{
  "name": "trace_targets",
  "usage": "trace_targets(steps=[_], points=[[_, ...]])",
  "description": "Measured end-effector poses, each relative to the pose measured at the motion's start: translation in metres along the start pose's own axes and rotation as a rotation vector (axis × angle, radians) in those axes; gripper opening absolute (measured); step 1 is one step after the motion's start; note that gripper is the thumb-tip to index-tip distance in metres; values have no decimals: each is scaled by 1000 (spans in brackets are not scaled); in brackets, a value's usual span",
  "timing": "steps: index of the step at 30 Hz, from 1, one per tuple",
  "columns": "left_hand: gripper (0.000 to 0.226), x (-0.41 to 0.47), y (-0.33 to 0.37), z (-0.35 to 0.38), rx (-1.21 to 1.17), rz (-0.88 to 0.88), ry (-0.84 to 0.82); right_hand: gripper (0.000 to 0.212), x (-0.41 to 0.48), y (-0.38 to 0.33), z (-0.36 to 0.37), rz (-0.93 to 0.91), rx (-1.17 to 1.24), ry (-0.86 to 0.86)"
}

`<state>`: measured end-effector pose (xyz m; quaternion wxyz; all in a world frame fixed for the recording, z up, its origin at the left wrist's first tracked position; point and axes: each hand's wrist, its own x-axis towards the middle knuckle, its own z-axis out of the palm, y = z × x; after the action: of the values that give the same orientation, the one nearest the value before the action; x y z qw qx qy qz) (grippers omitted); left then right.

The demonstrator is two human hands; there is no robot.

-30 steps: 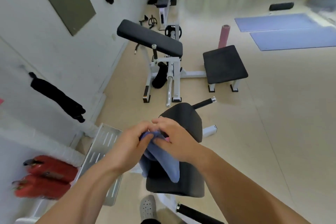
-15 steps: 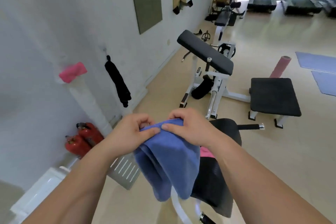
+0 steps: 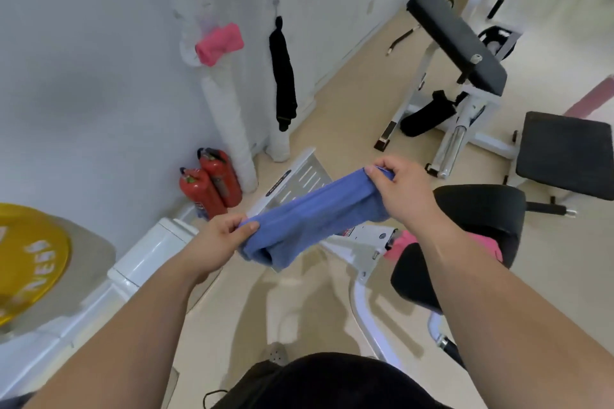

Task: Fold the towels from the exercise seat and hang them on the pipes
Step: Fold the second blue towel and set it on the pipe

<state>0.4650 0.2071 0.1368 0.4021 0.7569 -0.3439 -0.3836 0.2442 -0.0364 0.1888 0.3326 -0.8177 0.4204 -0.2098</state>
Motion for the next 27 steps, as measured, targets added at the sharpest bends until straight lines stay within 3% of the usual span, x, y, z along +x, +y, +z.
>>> trace_targets(steps=[7,11,15,19,22,27], points=[[36,-1,-75,-71,143,-157,91,22,-4,3,25,241,-121,280],[36,-1,-87,-79,-2,-281,233,19,-14,5,32,335,-245,172],[34,-3,-63,-57,-320,-379,241,24,-28,-9,56,383,-232,24],[30,-11,-25,-29,-390,-423,83,22,-46,-44,90,441,127,-140],[43,-14,-4,-7,-444,-385,35,21,-62,-69,109,516,331,-212],[24,-12,24,17,-628,-290,1,14,-73,-93,120,632,716,-266]])
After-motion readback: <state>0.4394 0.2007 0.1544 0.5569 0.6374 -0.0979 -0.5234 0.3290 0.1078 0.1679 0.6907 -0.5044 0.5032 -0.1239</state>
